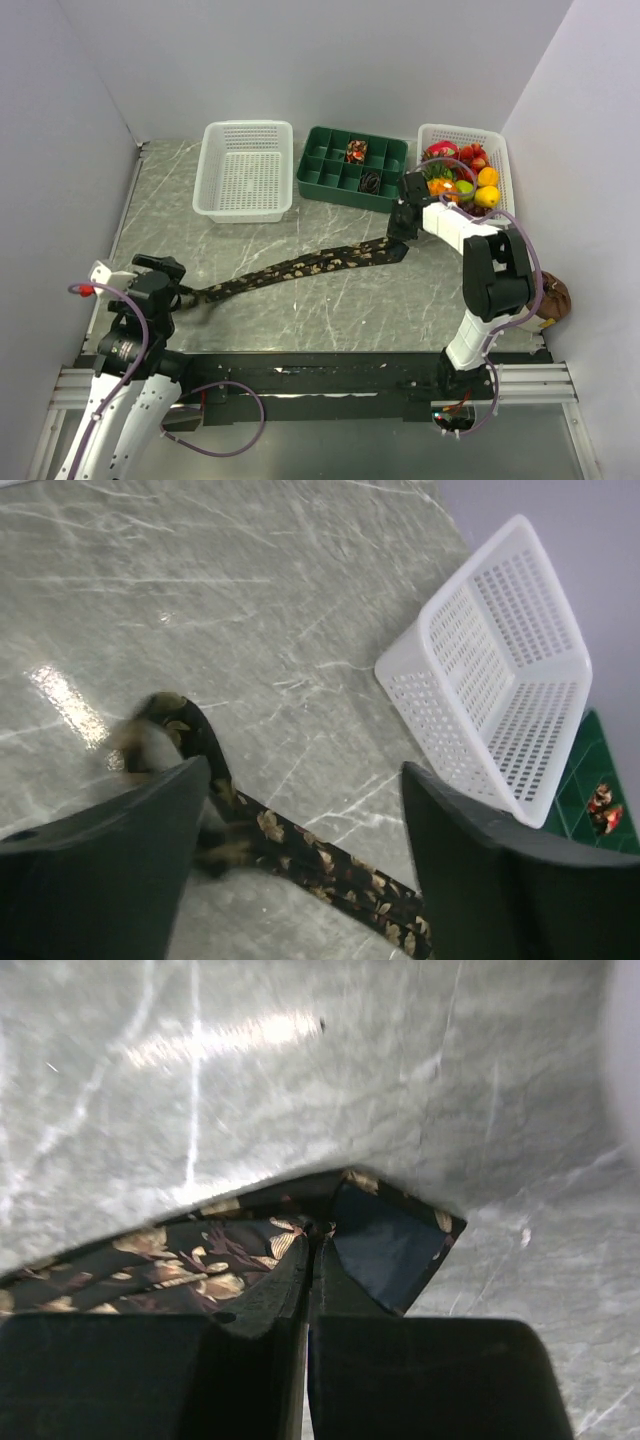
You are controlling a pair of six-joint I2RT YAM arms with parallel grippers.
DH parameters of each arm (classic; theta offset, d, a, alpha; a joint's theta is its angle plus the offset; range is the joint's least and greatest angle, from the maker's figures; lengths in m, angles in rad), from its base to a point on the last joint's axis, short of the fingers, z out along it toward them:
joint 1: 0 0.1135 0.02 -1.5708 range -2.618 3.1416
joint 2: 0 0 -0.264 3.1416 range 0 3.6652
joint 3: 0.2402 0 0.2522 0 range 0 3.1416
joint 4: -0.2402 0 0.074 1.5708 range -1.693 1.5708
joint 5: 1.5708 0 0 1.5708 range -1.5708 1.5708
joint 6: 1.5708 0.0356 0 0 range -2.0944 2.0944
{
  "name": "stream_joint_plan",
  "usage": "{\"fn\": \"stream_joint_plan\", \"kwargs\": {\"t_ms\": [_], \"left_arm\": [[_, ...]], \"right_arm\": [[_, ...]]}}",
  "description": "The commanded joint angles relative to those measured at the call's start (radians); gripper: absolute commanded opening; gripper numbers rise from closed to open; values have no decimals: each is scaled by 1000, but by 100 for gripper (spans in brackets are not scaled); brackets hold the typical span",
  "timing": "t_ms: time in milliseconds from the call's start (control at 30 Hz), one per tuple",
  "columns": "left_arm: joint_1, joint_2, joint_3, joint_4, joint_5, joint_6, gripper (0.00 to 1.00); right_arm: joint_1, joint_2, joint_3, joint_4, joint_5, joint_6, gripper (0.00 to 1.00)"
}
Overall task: Roll the ties
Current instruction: Place the tie at the center of the board, then flatten out the tie at the center of the board.
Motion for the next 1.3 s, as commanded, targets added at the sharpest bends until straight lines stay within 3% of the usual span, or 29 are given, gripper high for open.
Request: {"fn": "stream_joint_plan", "kwargs": {"t_ms": [0,500,733,1033,1067,1100,1200,1267], "left_arm": [[5,-35,29,-39,-74,-54,97],[5,95,30,143,78,76,96],[5,156,12,211,118,106,96],[5,208,12,252,152,144,96],[5,208,13,254,152,145,96],[5,210,15,254,153,150,96],[5,213,19,254,159,153,96],[5,214,19,259,163,153,96]], "right_arm": [[-2,1,-24,39,-21,-9,0],[-42,52,-17,16,-31,-9,0],[-65,-37,-53,31,-38,-7,0],[-100,50,-17,-25,-13,-33,1],[-98,50,-4,-30,-14,-38,4],[-100,50,3,-32,-17,-47,35],[-94,3,10,-39,-4,-64,84],[-89,-46,11,-36,-5,-72,91]]}}
